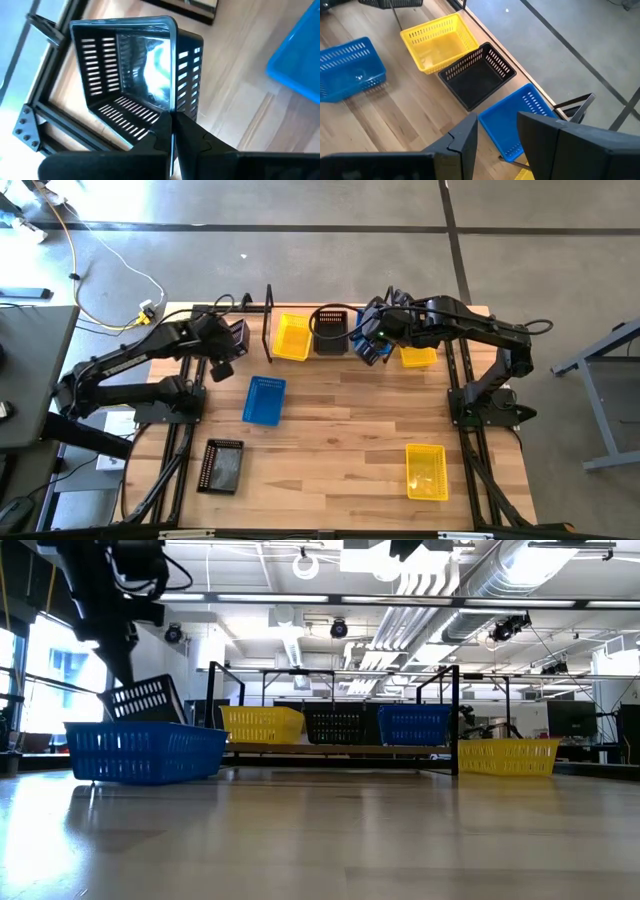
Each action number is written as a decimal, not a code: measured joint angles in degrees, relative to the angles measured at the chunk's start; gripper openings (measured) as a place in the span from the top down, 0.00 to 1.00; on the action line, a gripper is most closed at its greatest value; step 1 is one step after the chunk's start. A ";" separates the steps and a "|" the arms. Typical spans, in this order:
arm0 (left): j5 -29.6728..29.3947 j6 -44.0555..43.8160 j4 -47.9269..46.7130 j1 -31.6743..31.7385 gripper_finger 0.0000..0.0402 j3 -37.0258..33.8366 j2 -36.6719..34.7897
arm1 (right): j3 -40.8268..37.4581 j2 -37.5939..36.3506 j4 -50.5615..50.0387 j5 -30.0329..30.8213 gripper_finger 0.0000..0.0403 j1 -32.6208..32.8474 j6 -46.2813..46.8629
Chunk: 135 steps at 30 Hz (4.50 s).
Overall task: Stack baskets on shelf by color
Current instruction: Stack the top black bin on top of the other black bin on the shelf, then stack the bottom yellow bin on top of the other yellow bin on the shelf
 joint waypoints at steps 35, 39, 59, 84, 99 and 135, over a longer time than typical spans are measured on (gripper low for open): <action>-2.13 -2.29 -0.98 -9.42 1.00 35.64 -1.33 | 0.00 0.00 0.20 -0.85 0.69 0.02 10.62; -6.41 -2.38 2.85 -14.33 1.00 36.20 2.33 | 0.00 0.00 0.20 0.00 0.69 0.02 13.13; -20.85 -2.39 21.83 -25.95 1.00 36.22 24.44 | 0.00 0.00 -0.15 17.13 0.69 -2.98 23.40; -17.66 -4.91 28.38 -25.79 1.00 36.22 44.00 | 0.00 0.00 -0.26 16.34 0.69 -6.05 22.25; -21.16 -4.74 29.56 -25.17 1.00 36.20 51.17 | 0.00 0.00 -0.26 16.01 0.69 -6.05 21.88; -20.97 -5.31 27.82 -25.30 0.83 37.12 51.72 | 0.00 -0.02 -0.28 9.71 0.69 -5.98 18.15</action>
